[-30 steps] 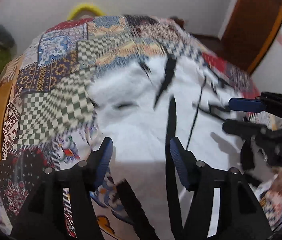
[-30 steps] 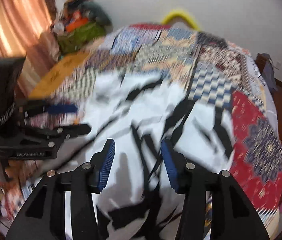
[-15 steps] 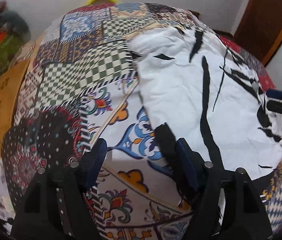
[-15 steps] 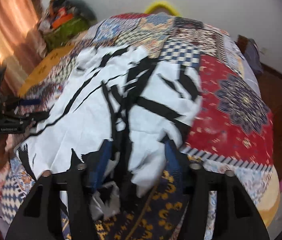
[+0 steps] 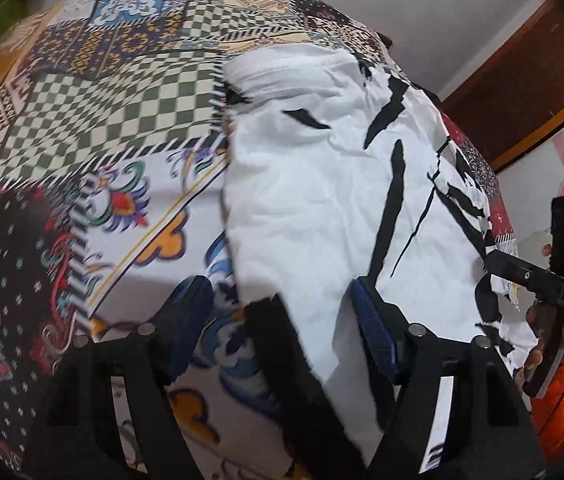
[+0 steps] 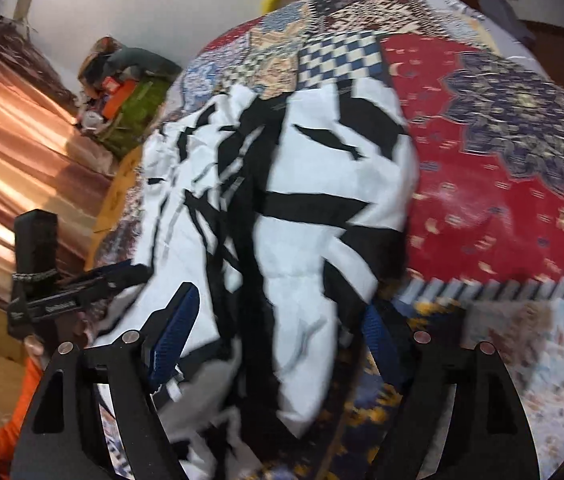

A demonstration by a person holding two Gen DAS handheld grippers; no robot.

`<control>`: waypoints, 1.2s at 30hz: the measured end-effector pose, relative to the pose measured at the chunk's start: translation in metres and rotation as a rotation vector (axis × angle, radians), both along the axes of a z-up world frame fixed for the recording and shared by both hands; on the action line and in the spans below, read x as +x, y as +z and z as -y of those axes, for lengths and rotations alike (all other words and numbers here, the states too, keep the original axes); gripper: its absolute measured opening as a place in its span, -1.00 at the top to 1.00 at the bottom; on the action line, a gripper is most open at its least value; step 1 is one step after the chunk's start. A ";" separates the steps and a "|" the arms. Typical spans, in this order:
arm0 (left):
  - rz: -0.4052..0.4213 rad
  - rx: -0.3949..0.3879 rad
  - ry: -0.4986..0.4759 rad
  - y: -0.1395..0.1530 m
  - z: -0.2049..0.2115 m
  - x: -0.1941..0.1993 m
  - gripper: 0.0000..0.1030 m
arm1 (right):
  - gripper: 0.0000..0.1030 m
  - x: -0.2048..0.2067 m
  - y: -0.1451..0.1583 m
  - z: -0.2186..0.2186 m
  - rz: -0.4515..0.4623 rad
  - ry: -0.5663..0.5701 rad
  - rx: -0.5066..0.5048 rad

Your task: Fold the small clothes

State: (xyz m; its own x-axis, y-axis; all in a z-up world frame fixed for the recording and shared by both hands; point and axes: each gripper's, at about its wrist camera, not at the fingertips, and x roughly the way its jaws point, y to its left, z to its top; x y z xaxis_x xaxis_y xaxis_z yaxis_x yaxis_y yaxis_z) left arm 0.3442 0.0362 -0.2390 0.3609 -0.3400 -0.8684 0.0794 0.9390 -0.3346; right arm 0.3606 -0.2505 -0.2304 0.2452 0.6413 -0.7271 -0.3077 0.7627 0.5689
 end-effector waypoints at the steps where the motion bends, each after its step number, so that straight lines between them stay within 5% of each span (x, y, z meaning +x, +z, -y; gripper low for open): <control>1: 0.002 0.008 -0.009 0.000 0.003 0.003 -0.36 | -0.47 0.001 -0.002 -0.003 -0.005 0.002 0.005; 6: 0.020 0.005 -0.028 0.003 0.009 0.007 0.01 | 0.19 0.008 -0.013 -0.014 -0.021 0.028 0.018; 11: 0.046 -0.027 -0.027 0.009 0.006 0.007 0.69 | 0.78 0.006 -0.011 -0.020 -0.021 0.066 0.044; 24: 0.295 0.098 -0.013 0.108 -0.001 -0.027 0.86 | 0.87 -0.022 0.082 -0.057 0.244 0.090 0.025; 31: 0.409 0.135 0.055 0.169 -0.048 -0.043 0.86 | 0.87 -0.021 0.129 -0.094 0.341 0.108 0.053; 36: 0.431 0.174 0.112 0.179 -0.092 -0.050 0.86 | 0.87 -0.023 0.139 -0.139 0.354 0.144 0.082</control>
State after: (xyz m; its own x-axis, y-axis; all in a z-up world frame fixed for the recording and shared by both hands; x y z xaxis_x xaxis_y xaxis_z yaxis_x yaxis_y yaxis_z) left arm 0.2938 0.1284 -0.0596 0.7266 -0.1415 -0.6723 0.0719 0.9888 -0.1305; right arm 0.3377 -0.1119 -0.0911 0.3745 0.7401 -0.5586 -0.5967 0.6535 0.4657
